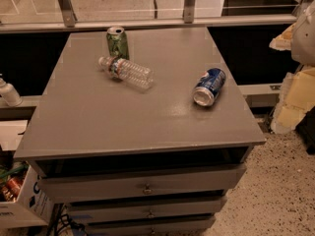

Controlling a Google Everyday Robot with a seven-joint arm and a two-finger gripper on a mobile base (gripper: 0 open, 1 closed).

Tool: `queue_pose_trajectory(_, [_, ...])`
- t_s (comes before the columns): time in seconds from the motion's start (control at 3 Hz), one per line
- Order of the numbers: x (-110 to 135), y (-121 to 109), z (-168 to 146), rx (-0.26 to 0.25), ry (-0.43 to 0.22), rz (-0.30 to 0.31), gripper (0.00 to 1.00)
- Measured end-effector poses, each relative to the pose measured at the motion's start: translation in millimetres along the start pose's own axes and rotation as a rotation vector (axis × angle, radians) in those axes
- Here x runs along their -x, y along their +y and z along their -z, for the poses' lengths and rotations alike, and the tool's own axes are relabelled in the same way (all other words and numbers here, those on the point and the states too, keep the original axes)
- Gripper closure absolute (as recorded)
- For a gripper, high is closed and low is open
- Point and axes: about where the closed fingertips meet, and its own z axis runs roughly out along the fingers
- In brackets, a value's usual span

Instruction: Place pepsi can upright

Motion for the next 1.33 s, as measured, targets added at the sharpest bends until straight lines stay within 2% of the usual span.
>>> queue_pose_trajectory(0.33, [2.6,-8.1,-5.5,-0.009,-0.009,0.012,0.0])
queue_pose_trajectory(0.67, [9.8,-31.4,-18.6,-0.026,-0.011,0.039,0.0])
queue_pose_trajectory(1.0, [19.9,-66.9,-40.3,-0.031,-0.014,0.107,0.0])
queue_pose_trajectory(1.33, [28.7,-102.6,-63.5,-0.028,0.012,0.211,0.0])
